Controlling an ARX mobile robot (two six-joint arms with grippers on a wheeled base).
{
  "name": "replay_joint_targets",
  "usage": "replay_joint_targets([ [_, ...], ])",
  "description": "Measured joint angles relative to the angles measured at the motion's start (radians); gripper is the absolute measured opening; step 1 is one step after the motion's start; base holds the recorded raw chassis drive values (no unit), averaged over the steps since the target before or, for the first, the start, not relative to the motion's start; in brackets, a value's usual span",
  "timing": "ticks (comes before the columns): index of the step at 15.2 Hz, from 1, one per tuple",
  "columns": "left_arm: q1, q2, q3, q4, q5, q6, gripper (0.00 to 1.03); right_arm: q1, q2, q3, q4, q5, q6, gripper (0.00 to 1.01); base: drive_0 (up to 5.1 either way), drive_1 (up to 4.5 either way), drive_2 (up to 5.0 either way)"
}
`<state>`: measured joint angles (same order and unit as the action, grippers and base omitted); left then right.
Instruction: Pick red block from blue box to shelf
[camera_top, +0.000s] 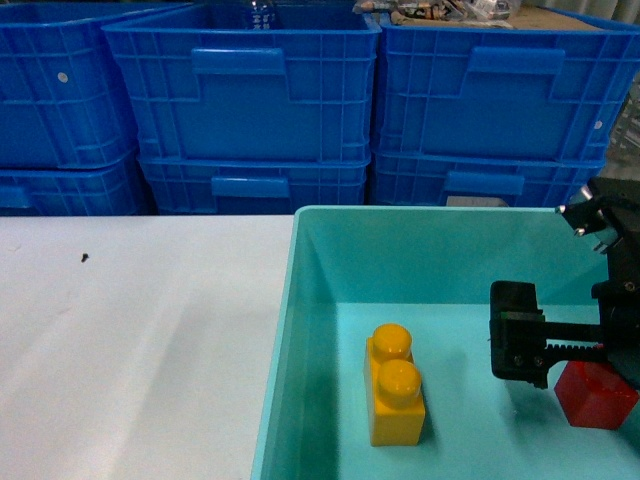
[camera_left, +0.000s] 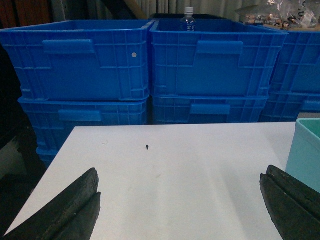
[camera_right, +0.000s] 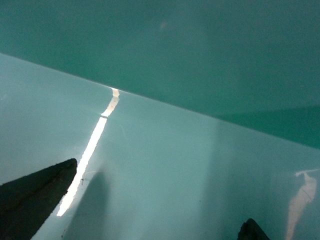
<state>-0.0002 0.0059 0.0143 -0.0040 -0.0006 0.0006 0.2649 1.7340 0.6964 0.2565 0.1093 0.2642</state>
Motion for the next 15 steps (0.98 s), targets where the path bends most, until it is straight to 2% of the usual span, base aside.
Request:
replay_joint_targets([
  [5, 0.000, 0.000, 0.000, 0.000, 0.000, 0.000, 0.98, 0.030, 0.026, 0.003, 0.018, 0.116, -0.002, 0.98, 0.0, 0.00, 0.0],
  [11, 0.000, 0.000, 0.000, 0.000, 0.000, 0.000, 0.98, 0.051, -0.009, 0.015, -0.061, 0.160, 0.080, 0.98, 0.0, 0.00, 0.0],
  [15, 0.000, 0.000, 0.000, 0.000, 0.000, 0.000, 0.98, 0.056, -0.054, 0.014, -0.095, 0.172, 0.095, 0.98, 0.0, 0.00, 0.0],
])
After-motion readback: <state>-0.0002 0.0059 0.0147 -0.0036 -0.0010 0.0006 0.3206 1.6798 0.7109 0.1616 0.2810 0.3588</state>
